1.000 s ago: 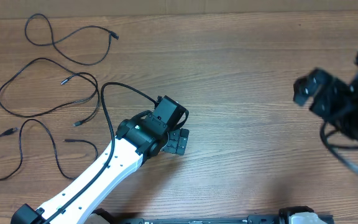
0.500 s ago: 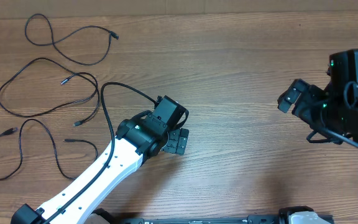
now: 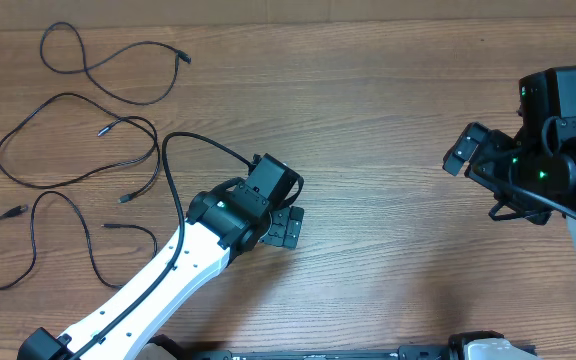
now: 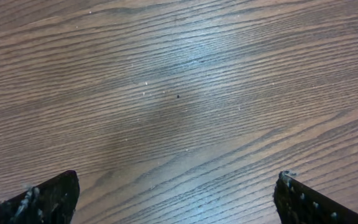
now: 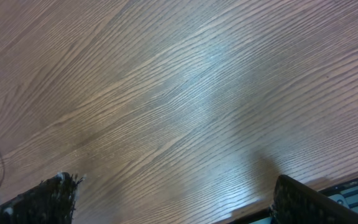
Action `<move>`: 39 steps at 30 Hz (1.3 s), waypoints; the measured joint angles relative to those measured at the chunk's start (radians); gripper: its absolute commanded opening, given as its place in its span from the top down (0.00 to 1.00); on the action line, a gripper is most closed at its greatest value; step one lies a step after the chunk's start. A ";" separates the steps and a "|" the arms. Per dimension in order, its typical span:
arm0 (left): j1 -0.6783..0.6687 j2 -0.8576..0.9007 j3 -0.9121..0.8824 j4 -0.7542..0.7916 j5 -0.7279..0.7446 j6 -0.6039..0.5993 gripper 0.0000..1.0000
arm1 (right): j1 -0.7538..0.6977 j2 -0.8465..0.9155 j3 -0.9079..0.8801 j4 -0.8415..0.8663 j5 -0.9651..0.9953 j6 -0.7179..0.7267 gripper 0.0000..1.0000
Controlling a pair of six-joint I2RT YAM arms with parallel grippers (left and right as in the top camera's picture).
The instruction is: Untangle cables
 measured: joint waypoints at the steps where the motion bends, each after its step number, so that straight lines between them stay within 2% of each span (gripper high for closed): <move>1: 0.000 0.000 0.000 0.000 0.000 0.000 0.00 | 0.000 0.000 0.000 0.000 0.009 0.000 0.00; 13: 0.000 0.000 0.000 0.000 0.000 0.000 0.01 | 0.000 -0.003 0.000 0.085 0.033 -0.004 0.00; 19: 0.000 0.000 0.000 0.000 0.000 0.000 0.00 | 0.000 -0.076 0.000 0.119 0.032 -0.053 0.00; 24: 0.000 0.000 0.000 0.000 0.000 0.000 0.00 | 0.000 -0.147 -0.024 0.211 0.024 -0.068 0.00; 27: 0.000 0.000 0.000 0.001 0.000 0.000 0.00 | 0.000 -0.203 -0.098 0.284 0.006 -0.092 0.00; 30: 0.000 0.000 0.000 0.002 0.000 0.000 0.00 | 0.000 -0.273 -0.237 0.446 -0.036 -0.153 0.00; 34: 0.000 0.000 0.000 0.002 0.000 0.000 0.00 | 0.000 -0.379 -0.477 0.705 -0.137 -0.272 0.00; 39: 0.000 0.000 0.000 0.002 0.000 0.000 0.00 | 0.000 -0.551 -0.731 0.874 -0.201 -0.344 0.00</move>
